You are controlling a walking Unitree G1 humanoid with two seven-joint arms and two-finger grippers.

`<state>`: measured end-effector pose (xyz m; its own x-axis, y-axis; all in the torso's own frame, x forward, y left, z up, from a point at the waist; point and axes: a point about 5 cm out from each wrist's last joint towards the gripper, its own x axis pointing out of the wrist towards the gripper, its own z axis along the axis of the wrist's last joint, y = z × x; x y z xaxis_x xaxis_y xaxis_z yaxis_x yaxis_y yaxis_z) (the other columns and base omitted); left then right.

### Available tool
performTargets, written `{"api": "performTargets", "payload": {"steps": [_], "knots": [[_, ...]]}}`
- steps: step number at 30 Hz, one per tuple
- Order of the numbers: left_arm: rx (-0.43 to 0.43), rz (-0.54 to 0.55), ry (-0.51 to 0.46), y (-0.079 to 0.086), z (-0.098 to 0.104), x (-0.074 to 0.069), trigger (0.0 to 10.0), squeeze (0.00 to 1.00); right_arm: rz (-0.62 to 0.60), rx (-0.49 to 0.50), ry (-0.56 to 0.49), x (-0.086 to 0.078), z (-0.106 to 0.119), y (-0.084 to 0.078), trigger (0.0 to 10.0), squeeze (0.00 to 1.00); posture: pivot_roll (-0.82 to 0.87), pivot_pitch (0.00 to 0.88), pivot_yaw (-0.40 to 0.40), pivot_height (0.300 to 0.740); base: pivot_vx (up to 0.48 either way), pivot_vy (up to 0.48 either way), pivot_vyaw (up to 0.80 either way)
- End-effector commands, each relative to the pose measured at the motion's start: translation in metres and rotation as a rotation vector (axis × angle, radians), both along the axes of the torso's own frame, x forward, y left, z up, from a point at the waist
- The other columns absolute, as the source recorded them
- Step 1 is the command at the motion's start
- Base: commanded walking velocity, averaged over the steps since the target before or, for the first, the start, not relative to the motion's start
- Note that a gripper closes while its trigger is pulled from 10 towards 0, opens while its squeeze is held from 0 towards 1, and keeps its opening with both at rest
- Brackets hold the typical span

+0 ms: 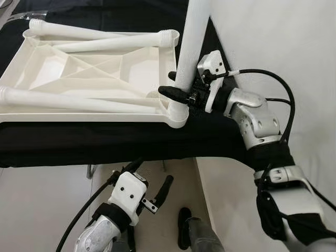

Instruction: Building children table

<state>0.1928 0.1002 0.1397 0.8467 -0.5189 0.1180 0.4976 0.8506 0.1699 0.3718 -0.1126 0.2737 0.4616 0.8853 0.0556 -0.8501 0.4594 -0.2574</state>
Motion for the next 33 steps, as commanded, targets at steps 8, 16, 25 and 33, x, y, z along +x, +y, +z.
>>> {"api": "performTargets", "payload": {"steps": [8, 16, 25, 33], "knots": [[-0.014, 0.006, 0.022, 0.000, -0.006, -0.002, 10.0, 0.00, -0.130, -0.087, 0.043, 0.005, -0.021, -0.004, 0.0, 0.00, 0.06, 0.319, -0.080, 0.740, 0.000, 0.000, 0.00], [-0.022, 0.018, 0.023, 0.000, -0.007, -0.003, 10.0, 0.00, -0.677, 0.063, 0.254, -0.040, -0.087, 0.018, 0.0, 0.00, 0.06, 0.337, -0.094, 0.740, 0.000, 0.000, 0.00], [-0.021, 0.003, 0.025, -0.002, -0.008, -0.001, 10.0, 0.00, -0.683, 0.078, 0.234, -0.045, -0.088, 0.030, 10.0, 0.00, 0.05, 0.303, -0.082, 0.740, 0.000, 0.000, 0.00], [-0.017, 0.014, 0.023, -0.001, -0.009, -0.002, 10.0, 0.00, -0.648, 0.145, 0.229, -0.049, -0.070, 0.039, 10.0, 1.00, 0.06, 0.297, -0.083, 0.740, 0.000, 0.000, 0.00]]}}
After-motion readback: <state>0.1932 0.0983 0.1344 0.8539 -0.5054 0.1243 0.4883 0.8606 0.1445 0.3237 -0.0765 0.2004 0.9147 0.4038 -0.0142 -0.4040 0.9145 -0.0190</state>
